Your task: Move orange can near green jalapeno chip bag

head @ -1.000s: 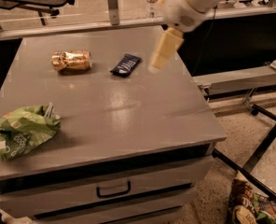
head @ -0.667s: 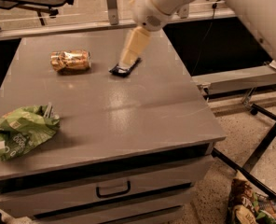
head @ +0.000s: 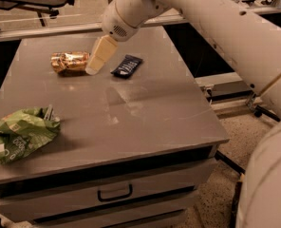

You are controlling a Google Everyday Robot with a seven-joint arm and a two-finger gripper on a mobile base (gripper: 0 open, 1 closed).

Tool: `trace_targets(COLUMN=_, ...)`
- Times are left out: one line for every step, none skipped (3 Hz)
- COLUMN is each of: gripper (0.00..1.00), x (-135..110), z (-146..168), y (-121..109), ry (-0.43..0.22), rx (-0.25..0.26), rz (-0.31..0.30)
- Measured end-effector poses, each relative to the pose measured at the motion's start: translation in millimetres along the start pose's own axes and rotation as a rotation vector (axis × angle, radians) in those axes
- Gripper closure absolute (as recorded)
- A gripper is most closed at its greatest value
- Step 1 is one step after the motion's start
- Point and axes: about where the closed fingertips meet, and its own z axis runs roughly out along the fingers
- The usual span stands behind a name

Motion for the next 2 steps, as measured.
trace_targets(gripper=0.00, x=-2.9, z=42.7, y=-0.8, ry=0.000, rx=-0.047, rz=0.018)
trace_targets(gripper=0.00, x=4.0, z=65.5, y=-7.2, ry=0.003, rx=-0.073, rz=0.025)
